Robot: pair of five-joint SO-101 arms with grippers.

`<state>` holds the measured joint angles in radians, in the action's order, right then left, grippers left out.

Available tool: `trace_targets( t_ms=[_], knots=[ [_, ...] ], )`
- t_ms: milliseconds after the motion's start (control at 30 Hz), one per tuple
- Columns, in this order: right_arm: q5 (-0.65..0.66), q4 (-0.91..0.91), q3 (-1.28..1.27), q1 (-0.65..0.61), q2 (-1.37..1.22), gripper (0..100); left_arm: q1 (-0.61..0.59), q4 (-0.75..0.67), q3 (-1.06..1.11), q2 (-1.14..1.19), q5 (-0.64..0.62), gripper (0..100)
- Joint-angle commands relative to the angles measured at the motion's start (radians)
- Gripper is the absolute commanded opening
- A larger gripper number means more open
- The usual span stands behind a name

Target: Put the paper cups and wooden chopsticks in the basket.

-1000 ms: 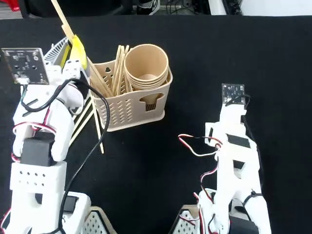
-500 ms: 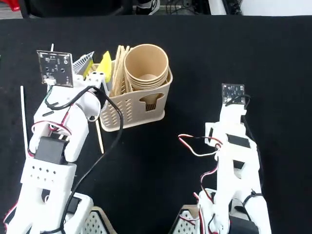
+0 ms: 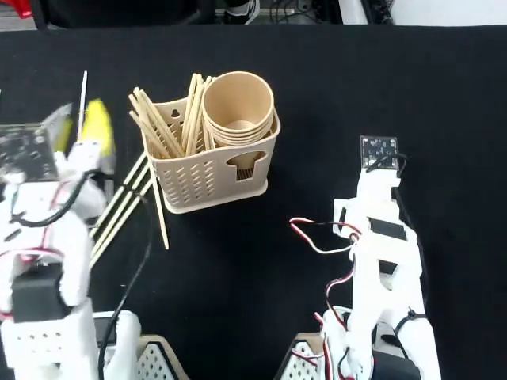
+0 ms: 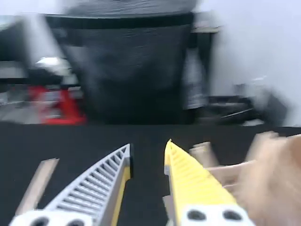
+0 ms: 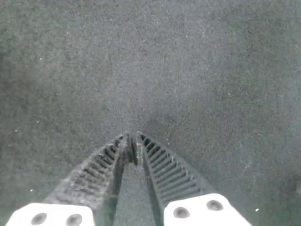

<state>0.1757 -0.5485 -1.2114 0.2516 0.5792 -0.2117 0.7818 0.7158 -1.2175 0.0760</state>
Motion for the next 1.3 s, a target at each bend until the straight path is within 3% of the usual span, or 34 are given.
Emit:
trace_targets(
  t_ms=[0, 167, 367, 767, 1100, 1267],
  knots=[
    [0.012, 0.017, 0.005, -0.002, 0.002, 2.1, -0.242, 0.031, 0.008, 0.020, 0.118, 13],
    [0.012, 0.017, 0.005, -0.002, 0.002, 2.1, -0.398, 0.018, -0.004, 0.212, 0.259, 13],
    [0.012, 0.017, 0.004, -0.002, 0.002, 2.1, -0.492, 0.003, -0.142, 0.571, 0.351, 13],
    [0.012, 0.017, 0.004, -0.002, 0.002, 2.1, -0.575, 0.051, -0.593, 1.249, 0.520, 13],
    [0.012, 0.015, 0.004, -0.002, 0.002, 2.1, -0.627, 0.104, -1.130, 1.720, 0.500, 13],
    [0.012, 0.015, 0.004, -0.002, 0.002, 2.1, -0.631, 0.324, -1.518, 1.952, 0.516, 13]
  ],
)
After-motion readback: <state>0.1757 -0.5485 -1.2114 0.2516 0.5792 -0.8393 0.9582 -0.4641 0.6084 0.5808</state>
